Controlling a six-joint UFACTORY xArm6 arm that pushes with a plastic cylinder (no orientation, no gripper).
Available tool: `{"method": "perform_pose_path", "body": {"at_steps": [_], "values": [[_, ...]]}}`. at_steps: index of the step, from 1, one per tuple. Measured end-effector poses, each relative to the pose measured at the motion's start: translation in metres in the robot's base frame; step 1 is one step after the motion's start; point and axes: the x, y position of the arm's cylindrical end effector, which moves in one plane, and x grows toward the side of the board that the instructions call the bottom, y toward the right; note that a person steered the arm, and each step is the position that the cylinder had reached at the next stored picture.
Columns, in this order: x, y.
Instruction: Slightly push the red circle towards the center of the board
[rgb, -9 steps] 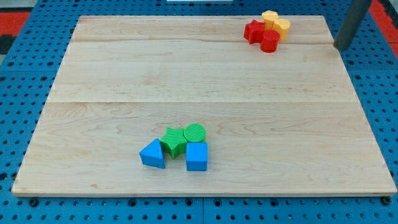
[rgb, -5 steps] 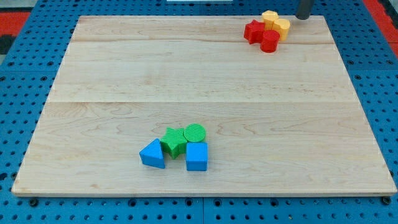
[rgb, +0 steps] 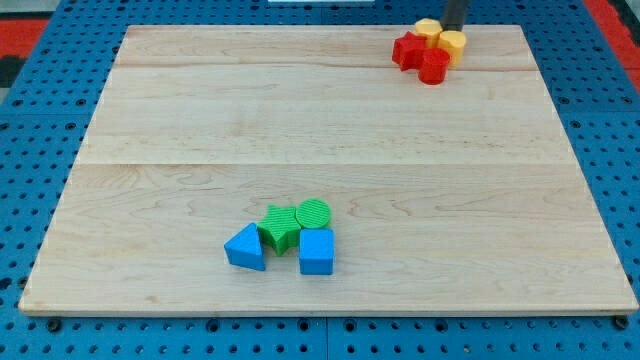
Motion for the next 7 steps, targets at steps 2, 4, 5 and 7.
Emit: {"method": "perform_pose_path", "body": {"at_steps": [2,4,5,7], "values": [[0.005,0.081],[0.061,-0.037],[0.063,-0.043],[0.162,0.002]]}}
